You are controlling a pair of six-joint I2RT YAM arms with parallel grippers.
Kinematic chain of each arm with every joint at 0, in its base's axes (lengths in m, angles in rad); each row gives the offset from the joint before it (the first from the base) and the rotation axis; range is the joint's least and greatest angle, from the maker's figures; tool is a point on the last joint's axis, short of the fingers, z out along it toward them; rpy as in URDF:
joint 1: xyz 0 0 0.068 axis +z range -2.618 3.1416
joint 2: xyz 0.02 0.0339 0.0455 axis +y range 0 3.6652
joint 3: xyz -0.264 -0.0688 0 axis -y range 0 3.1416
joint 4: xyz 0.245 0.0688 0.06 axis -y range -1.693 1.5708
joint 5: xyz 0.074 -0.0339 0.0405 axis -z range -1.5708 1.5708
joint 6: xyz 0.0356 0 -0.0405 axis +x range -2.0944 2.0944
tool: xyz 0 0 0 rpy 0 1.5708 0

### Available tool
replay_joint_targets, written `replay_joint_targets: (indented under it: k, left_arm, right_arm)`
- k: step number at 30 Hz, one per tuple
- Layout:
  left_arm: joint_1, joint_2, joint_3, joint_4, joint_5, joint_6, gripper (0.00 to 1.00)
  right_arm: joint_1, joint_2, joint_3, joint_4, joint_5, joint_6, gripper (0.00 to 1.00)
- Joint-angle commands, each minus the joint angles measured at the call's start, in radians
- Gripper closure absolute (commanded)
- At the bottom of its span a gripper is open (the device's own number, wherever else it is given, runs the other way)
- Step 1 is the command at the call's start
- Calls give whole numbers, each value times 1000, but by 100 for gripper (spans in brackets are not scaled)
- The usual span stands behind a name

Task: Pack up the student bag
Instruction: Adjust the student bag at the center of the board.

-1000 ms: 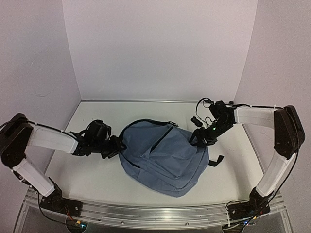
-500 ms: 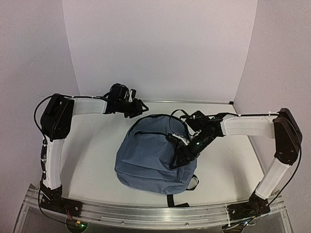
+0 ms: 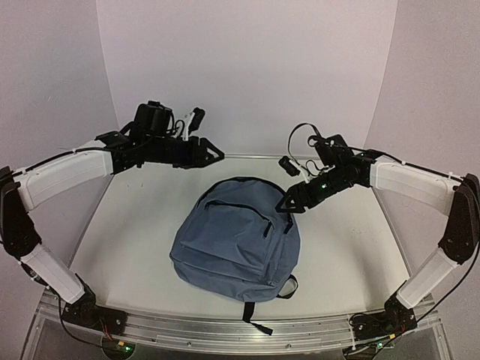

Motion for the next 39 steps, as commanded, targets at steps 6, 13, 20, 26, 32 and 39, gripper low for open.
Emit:
replay_joint_targets:
  k: [6,13,20,26,32,39]
  left_arm:
    - [-280,-5,-151,17,-12,6,63]
    - [-332,122,-113,54,-65,-38,71]
    - [-309,269,-10,-18,-258,-130,73]
    - [-296,278,1,-65,-311,-212,73]
    - [-295,253,-41,-133,-421,-223,69]
    - [-295,138,-96,-63,-420,-177,52]
  right_arm:
    - [24,119,144,13,53,19,41]
    - [25,162,151,15,20,33,41]
    - [25,167,129,18,41,30,41]
    - [34,166,129,19,90,28,40]
    - [38,177,130,21,77,33,40]
    - [31,139,96,19,55,31,43]
